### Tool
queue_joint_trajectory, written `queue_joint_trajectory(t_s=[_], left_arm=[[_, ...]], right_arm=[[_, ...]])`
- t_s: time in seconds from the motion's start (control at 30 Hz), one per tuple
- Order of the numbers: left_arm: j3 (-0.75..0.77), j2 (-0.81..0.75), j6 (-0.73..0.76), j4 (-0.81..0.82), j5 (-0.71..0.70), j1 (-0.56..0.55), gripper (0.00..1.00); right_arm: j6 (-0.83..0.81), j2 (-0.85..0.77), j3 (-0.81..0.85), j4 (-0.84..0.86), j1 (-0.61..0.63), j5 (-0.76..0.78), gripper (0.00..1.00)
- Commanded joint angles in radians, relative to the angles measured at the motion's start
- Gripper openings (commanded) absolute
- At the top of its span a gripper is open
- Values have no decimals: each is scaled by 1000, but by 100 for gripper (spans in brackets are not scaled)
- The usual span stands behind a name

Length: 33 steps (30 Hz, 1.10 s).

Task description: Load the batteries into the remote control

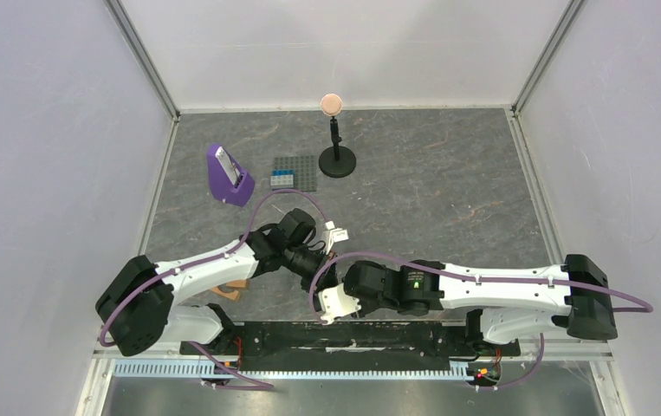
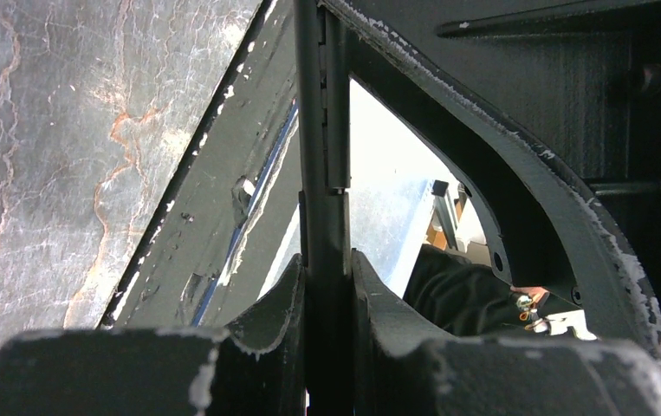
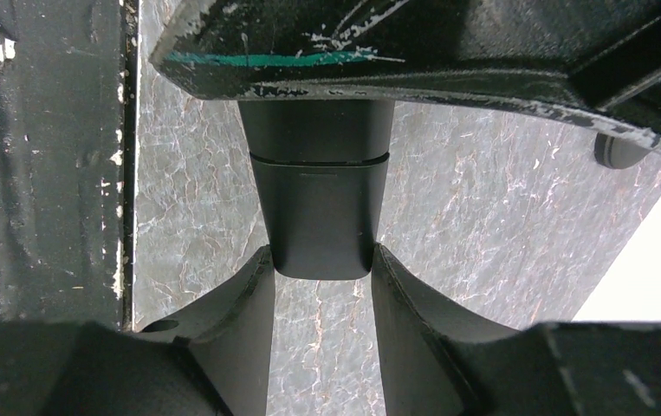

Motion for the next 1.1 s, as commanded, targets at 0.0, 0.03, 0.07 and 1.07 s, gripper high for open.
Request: queue_joint_trajectory(t_s=[0.0, 0.03, 0.07, 1.07], left_arm=[[31, -20, 1, 130, 95, -15, 2], [31, -23, 1, 127, 95, -15, 2], [31, -25, 4, 122, 97, -15, 2], [93, -15, 62, -14, 22, -15, 2]], right_arm=[[-6, 0, 34, 102, 4, -26, 34], [-4, 1, 26, 96, 2, -11, 33], [-3, 0, 19, 91, -1, 2, 33], [-1, 83, 39, 4, -31, 55, 21]])
